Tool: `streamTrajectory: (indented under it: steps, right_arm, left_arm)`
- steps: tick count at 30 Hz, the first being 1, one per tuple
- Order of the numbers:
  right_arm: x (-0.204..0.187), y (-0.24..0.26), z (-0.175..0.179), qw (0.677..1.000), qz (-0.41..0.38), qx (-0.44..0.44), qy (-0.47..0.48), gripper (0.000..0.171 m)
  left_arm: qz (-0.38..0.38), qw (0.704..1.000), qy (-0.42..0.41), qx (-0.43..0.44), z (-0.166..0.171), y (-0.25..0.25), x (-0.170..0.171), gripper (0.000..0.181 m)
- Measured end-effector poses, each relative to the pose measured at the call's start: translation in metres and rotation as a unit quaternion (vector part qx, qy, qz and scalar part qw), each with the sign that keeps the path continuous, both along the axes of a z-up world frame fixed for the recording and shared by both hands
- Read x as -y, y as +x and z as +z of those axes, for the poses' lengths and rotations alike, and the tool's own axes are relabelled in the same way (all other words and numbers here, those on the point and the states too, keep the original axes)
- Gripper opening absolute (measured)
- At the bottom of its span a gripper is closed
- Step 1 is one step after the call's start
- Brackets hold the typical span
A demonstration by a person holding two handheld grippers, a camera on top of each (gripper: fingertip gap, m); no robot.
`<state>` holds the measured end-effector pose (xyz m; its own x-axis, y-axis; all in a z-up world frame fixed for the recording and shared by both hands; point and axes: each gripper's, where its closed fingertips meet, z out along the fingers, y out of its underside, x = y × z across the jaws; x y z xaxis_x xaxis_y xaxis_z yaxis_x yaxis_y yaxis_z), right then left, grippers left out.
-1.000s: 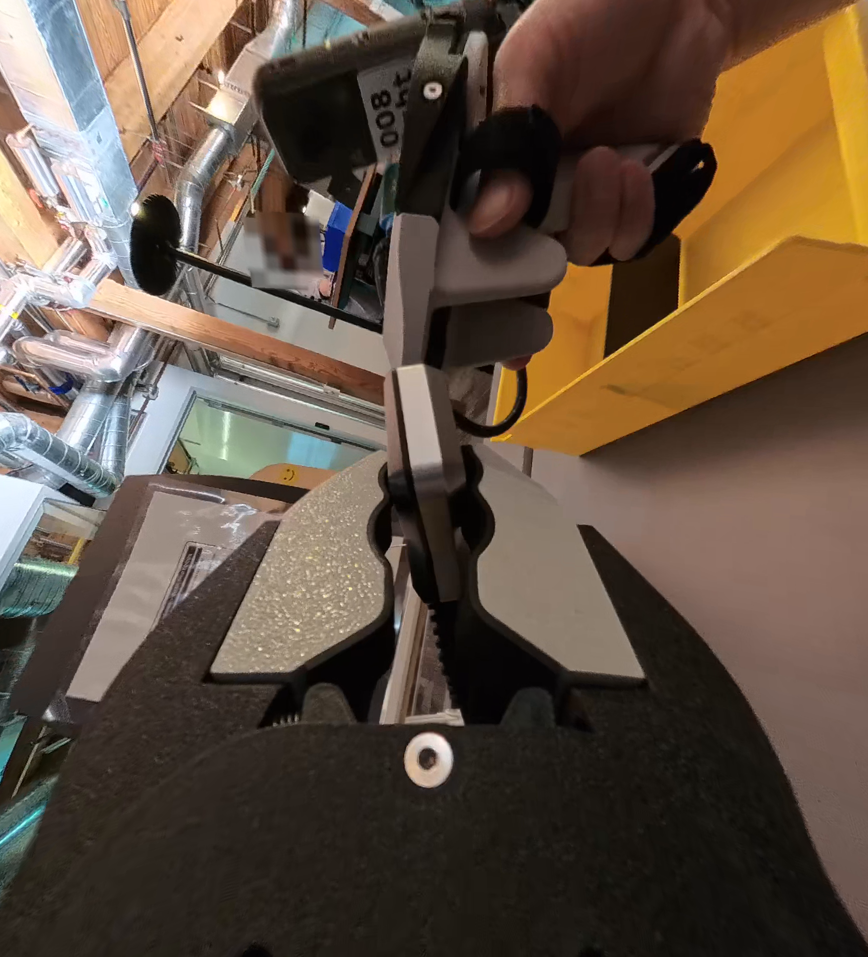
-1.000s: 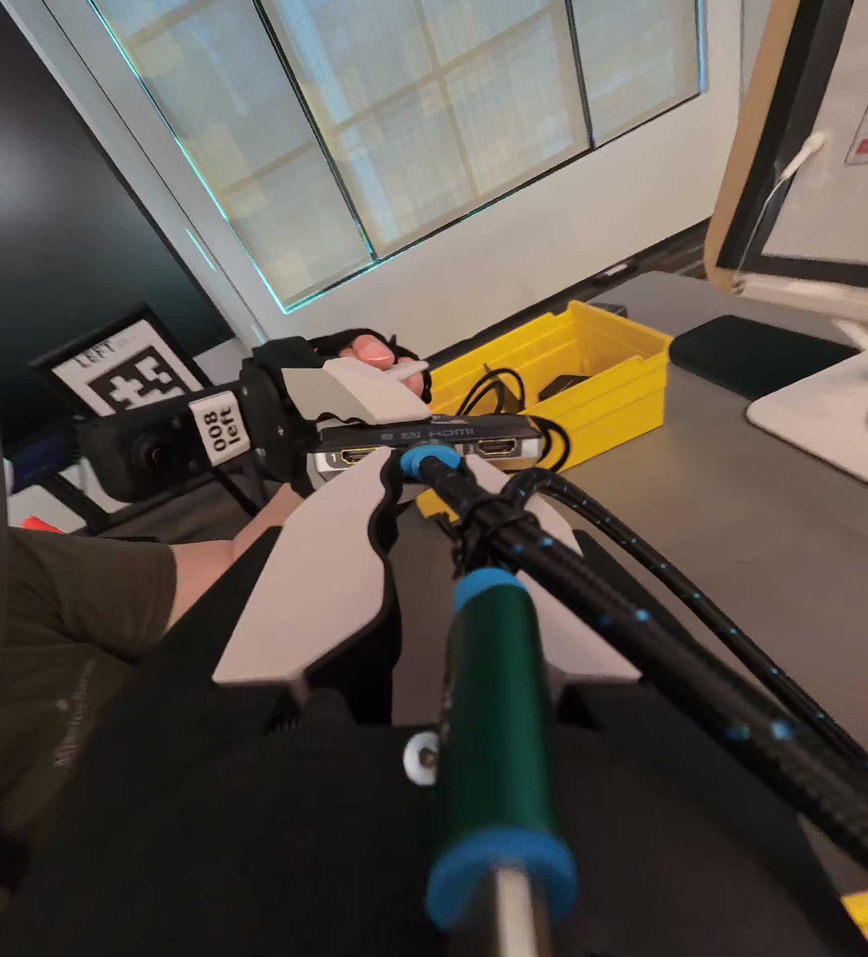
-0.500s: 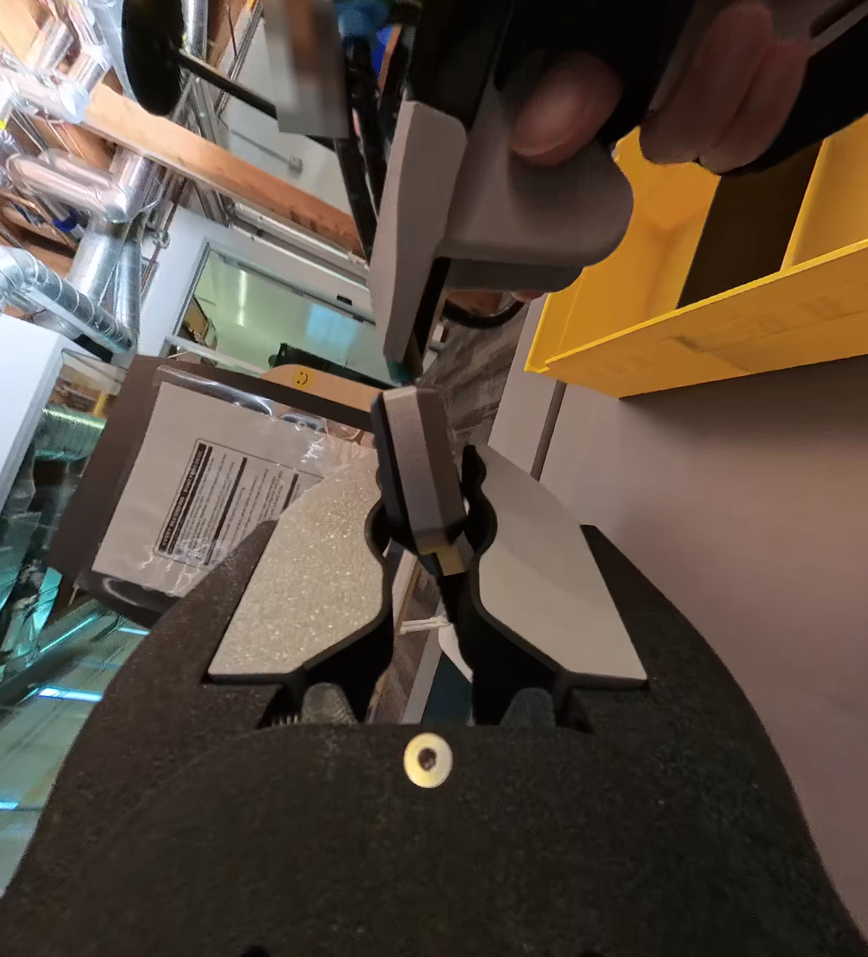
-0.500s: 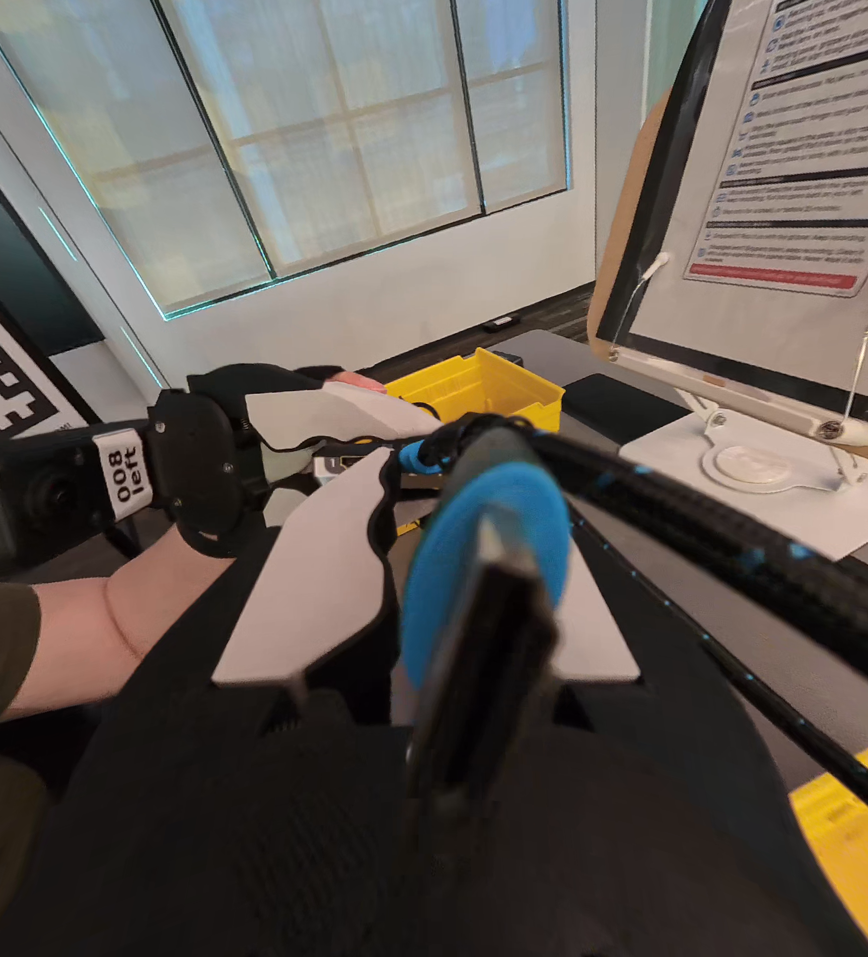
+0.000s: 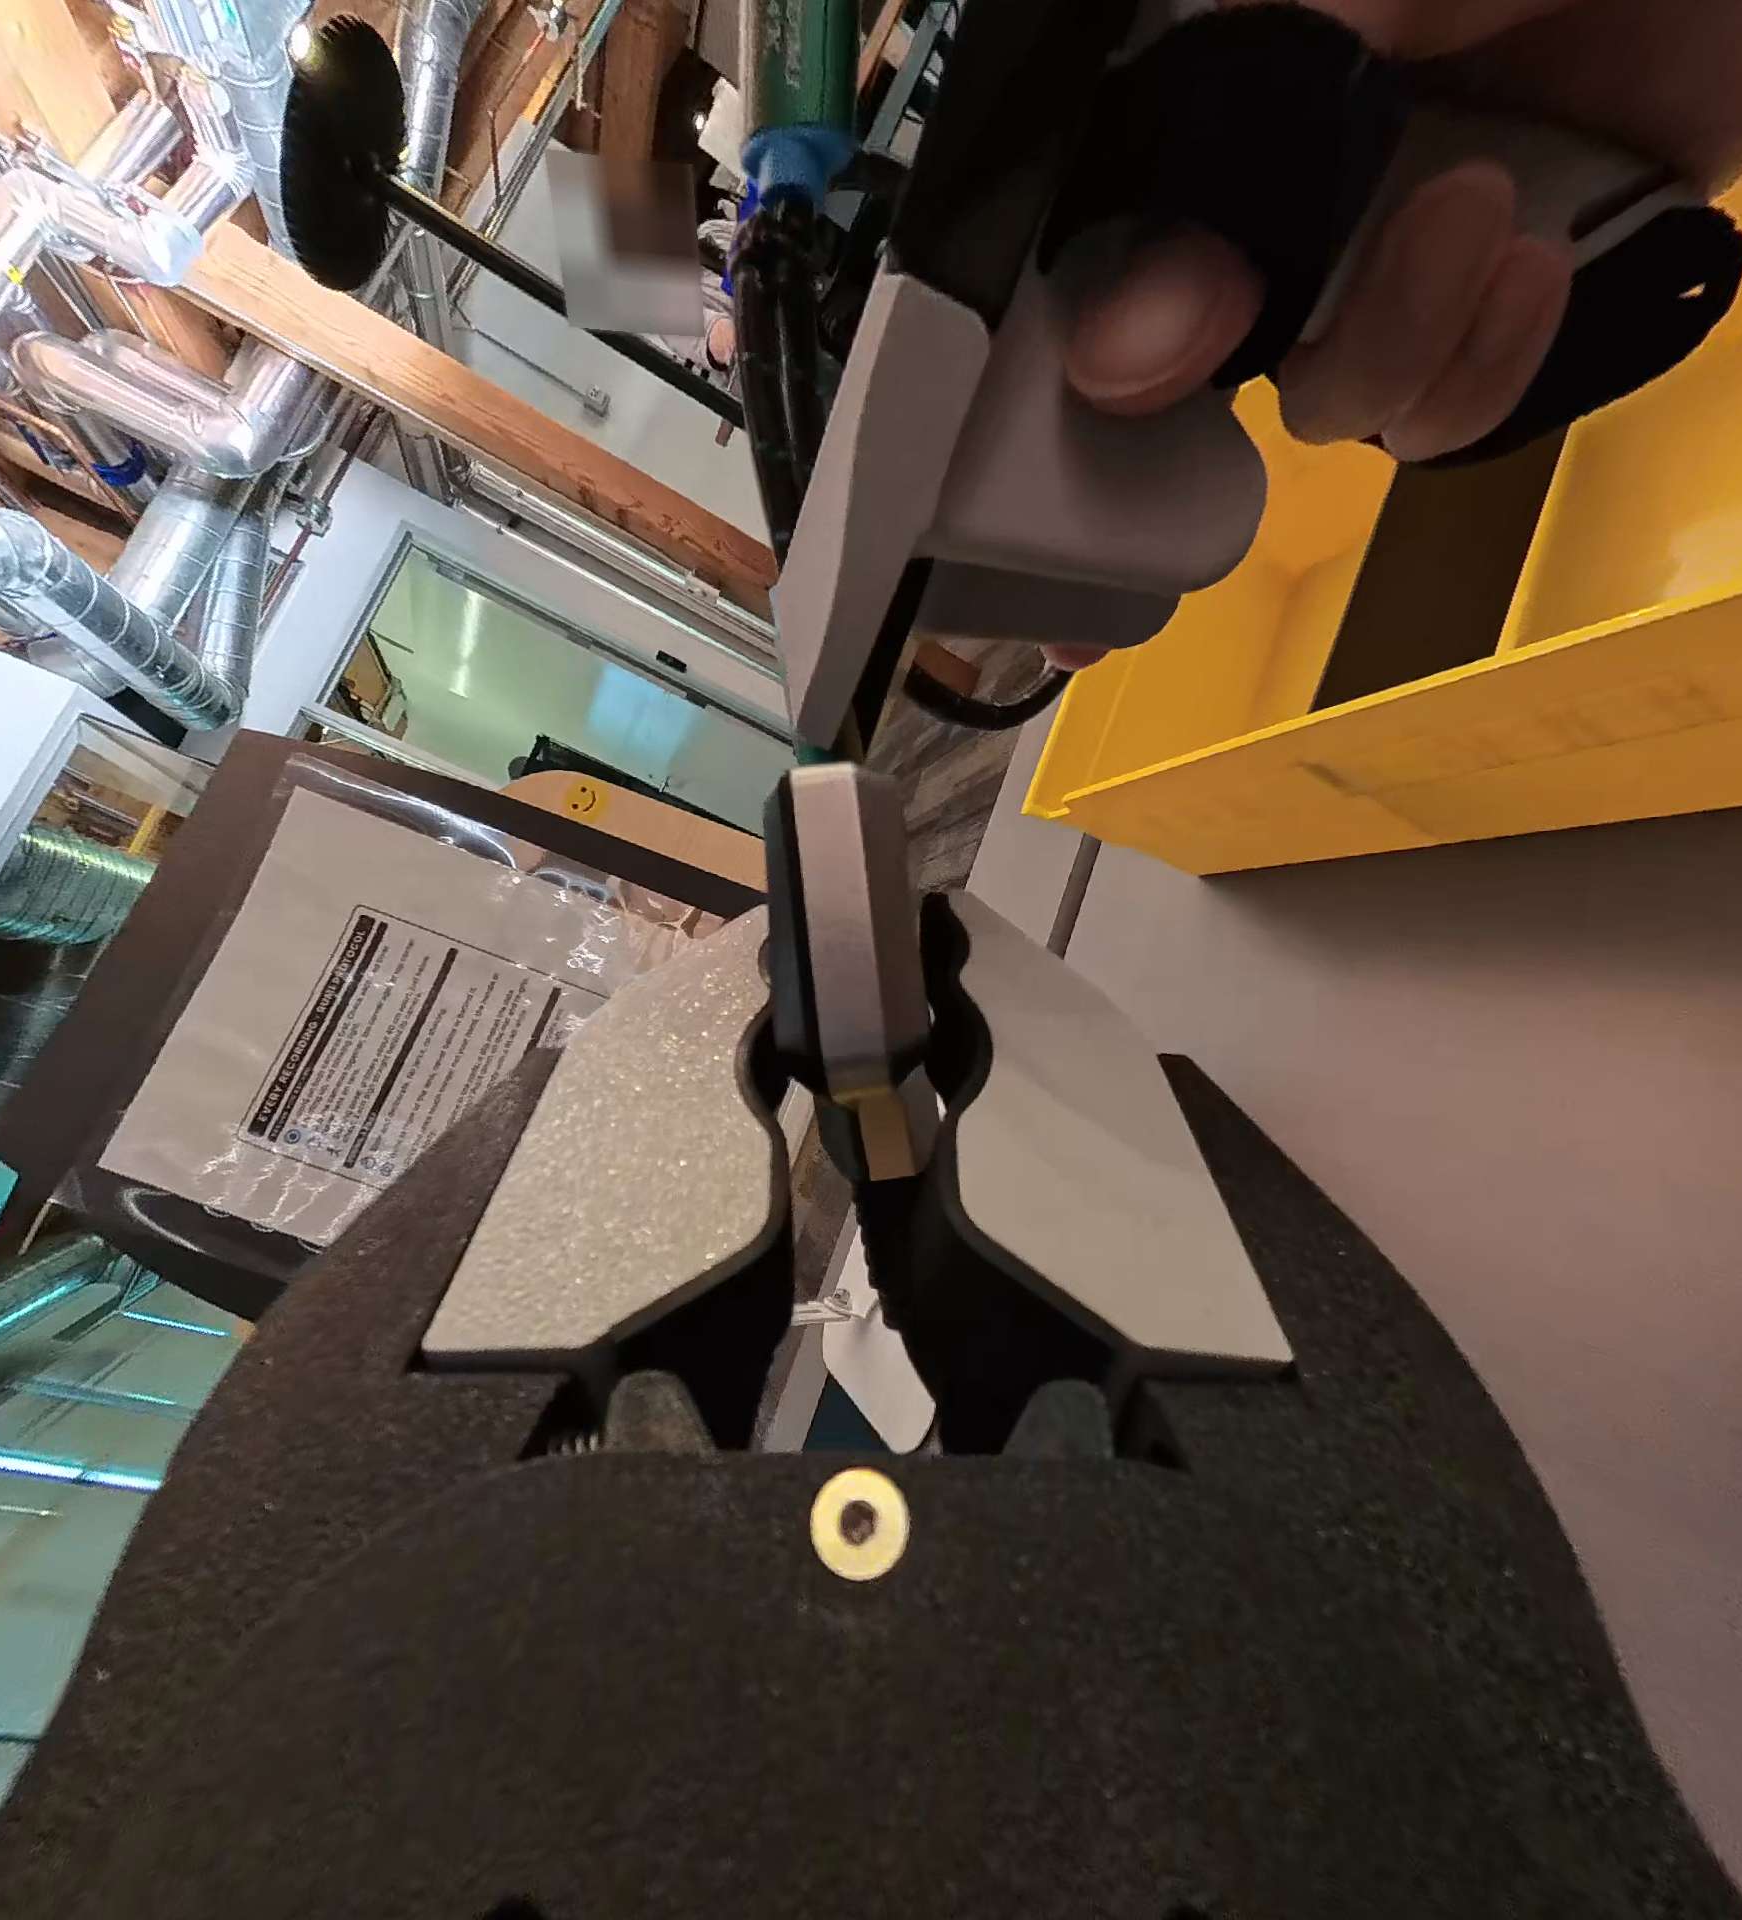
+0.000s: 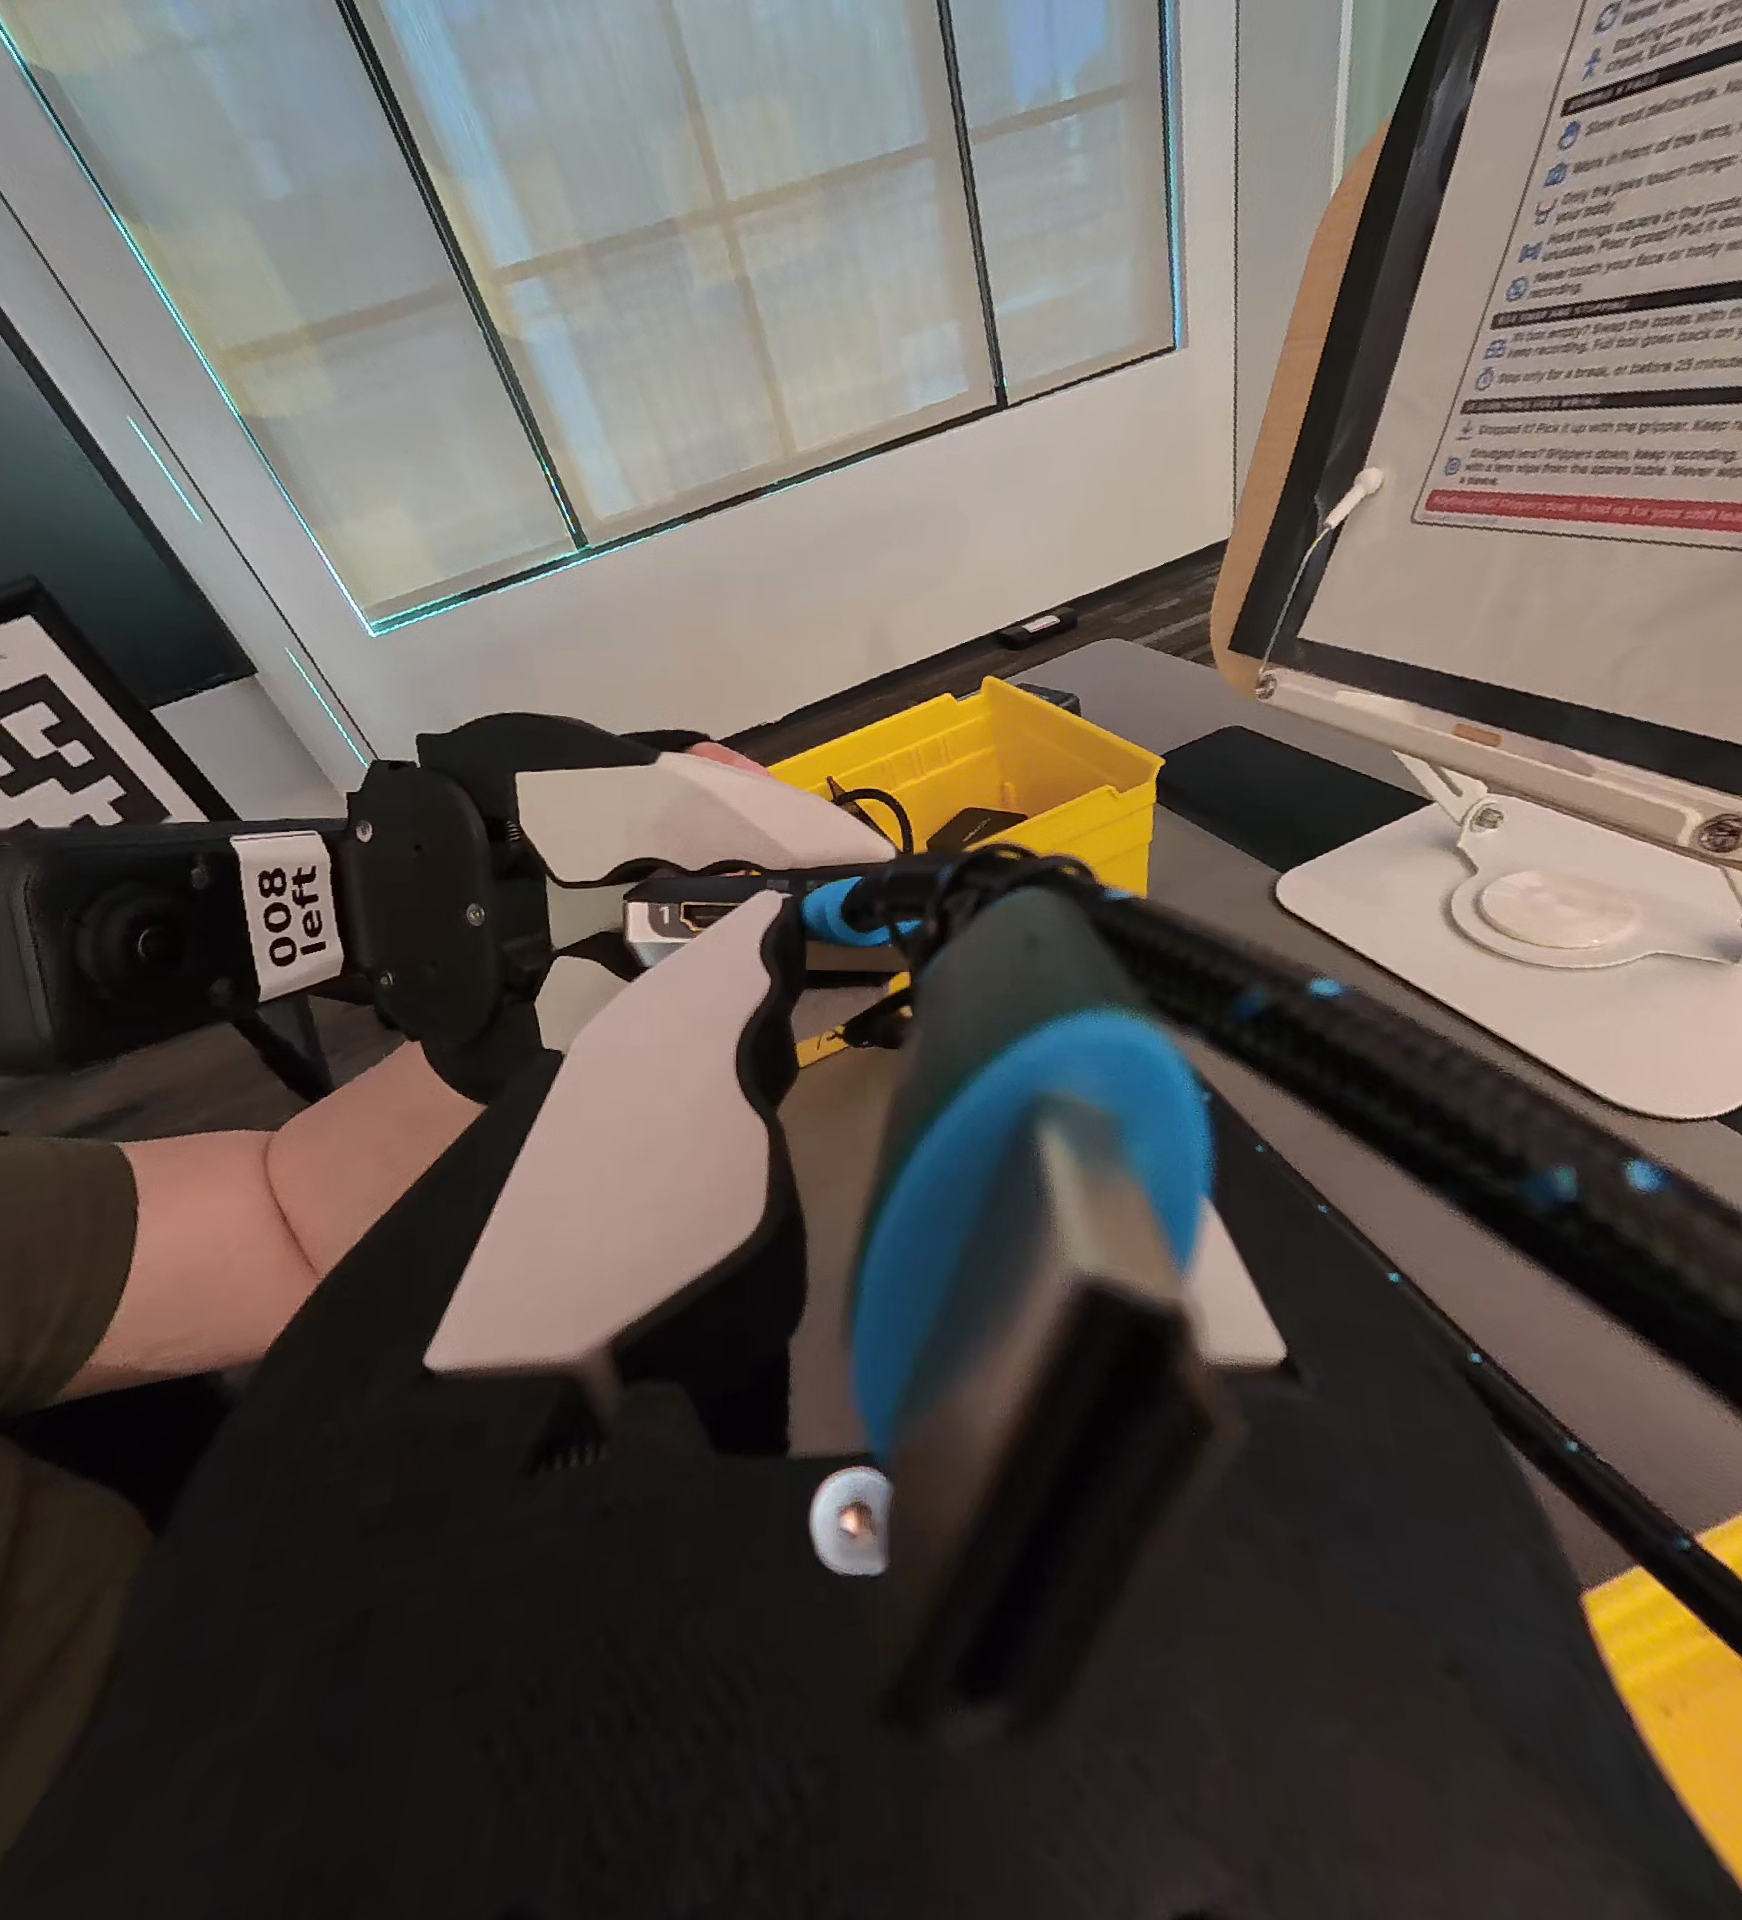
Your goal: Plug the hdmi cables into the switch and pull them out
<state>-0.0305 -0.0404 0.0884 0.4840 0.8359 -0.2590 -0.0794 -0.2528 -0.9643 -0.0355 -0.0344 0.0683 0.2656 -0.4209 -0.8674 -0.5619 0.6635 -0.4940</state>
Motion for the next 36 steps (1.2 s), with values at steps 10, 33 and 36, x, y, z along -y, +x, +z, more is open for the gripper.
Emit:
streamTrajectory:
  steps: [10,33,36]
  right_arm:
    - [0.000,0.004,0.012,0.999,0.028,-0.045,0.004,0.023]
    - [0.005,0.004,0.019,0.987,0.069,-0.079,0.121,0.020]
    - [0.013,0.005,0.024,0.983,0.072,-0.071,0.155,0.020]
  left_arm:
    - [0.010,0.999,0.031,0.023,0.013,0.004,0.001,0.023]
    - [0.055,0.994,0.090,0.000,0.007,0.000,-0.009,0.028]
    - [0.058,0.991,0.122,0.021,0.015,0.001,-0.003,0.026]
